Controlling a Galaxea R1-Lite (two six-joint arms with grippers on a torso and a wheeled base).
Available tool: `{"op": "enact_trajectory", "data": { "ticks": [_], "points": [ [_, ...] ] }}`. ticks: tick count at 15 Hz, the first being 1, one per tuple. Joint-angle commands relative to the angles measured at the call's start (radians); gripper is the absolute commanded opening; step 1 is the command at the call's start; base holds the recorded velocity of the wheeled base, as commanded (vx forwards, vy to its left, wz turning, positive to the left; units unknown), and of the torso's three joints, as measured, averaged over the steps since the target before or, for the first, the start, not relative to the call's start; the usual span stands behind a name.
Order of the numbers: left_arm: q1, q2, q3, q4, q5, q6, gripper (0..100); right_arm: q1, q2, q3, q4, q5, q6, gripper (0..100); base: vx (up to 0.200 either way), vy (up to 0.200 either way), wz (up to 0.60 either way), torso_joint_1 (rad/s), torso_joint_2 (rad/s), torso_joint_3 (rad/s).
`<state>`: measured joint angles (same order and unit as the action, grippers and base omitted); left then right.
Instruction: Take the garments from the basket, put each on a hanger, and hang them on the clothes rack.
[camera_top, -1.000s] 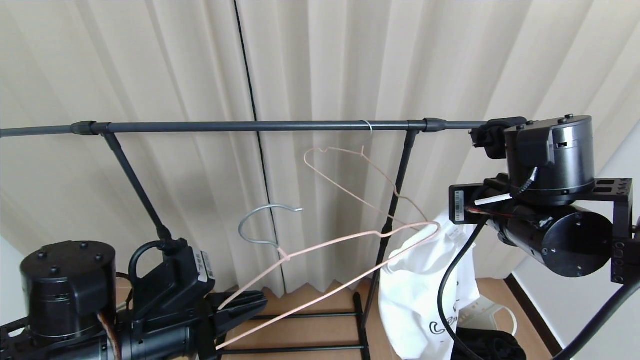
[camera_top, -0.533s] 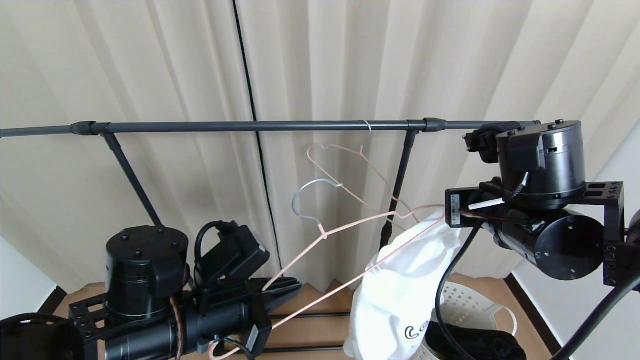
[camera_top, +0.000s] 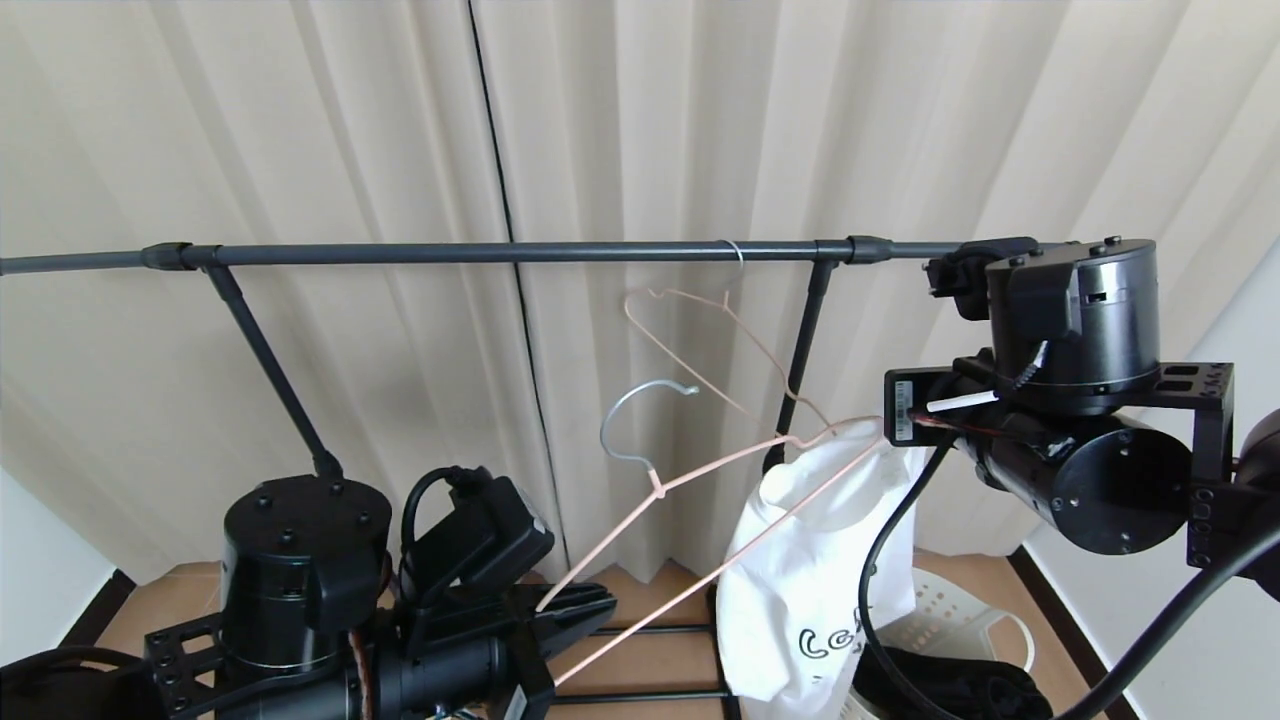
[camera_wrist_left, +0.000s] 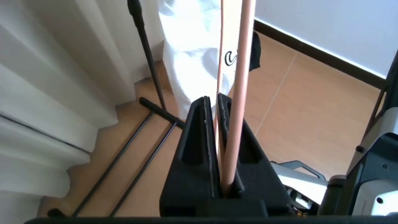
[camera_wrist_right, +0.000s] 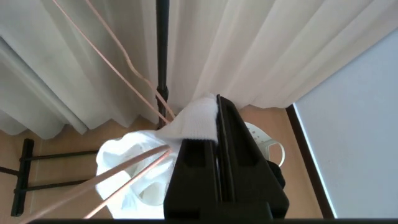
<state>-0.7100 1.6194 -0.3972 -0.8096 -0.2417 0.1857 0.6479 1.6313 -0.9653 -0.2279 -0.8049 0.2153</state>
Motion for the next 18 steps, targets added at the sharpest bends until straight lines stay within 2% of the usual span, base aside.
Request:
{"op": "enact_trajectory", "data": {
  "ticks": [1, 7, 10, 18],
  "points": [
    [-0.011, -0.024, 0.011, 0.0, 0.001, -0.002, 0, -0.002, 0.007, -0.003, -0.001, -0.002, 0.001, 0, 0.0, 0.0, 0.0, 0.0, 0.0, 0.0],
    [-0.045, 0.034, -0.038, 0.0, 0.012, -0.011, 0, -0.001, 0.007, 0.004, -0.001, 0.0, 0.003, 0, 0.0, 0.0, 0.0, 0.0, 0.0, 0.0],
    [-0.045, 0.057, -0.061, 0.0, 0.071, -0.032, 0, -0.001, 0.007, 0.004, -0.001, -0.002, 0.003, 0, 0.0, 0.0, 0.0, 0.0, 0.0, 0.0],
    [-0.039, -0.019, -0.002, 0.0, 0.079, -0.04, 0, -0.001, 0.007, 0.0, -0.001, 0.0, 0.003, 0, 0.0, 0.0, 0.0, 0.0, 0.0, 0.0]
  ]
}}
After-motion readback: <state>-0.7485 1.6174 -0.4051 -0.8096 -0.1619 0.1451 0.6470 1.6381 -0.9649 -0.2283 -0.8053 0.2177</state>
